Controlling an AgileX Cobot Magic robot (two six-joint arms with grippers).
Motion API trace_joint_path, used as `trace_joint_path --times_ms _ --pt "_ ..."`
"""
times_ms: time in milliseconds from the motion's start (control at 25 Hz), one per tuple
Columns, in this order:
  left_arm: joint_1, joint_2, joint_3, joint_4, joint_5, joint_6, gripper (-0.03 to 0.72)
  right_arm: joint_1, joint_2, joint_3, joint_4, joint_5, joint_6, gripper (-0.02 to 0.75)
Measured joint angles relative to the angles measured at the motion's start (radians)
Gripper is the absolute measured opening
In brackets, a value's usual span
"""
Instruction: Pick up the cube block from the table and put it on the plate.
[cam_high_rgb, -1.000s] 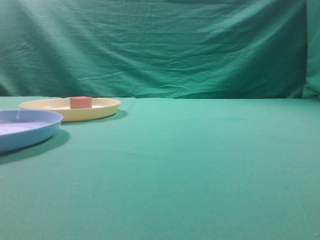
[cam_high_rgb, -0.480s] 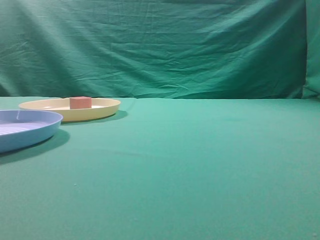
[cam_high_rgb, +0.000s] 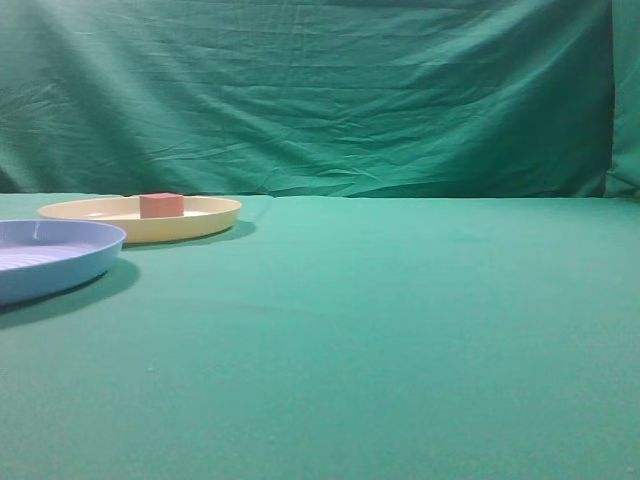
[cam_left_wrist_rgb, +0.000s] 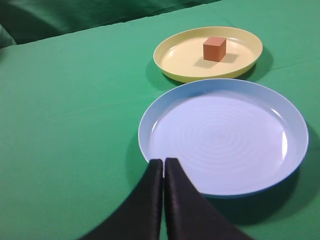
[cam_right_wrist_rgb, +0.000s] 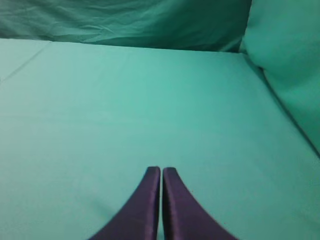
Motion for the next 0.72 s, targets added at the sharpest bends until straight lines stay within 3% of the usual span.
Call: trace_joint_path --times_ms 720 --pt "0.000 0.000 0.000 0.000 0.000 0.000 0.000 0.000 -0.032 0.049 -0.023 0.020 -0.003 0.000"
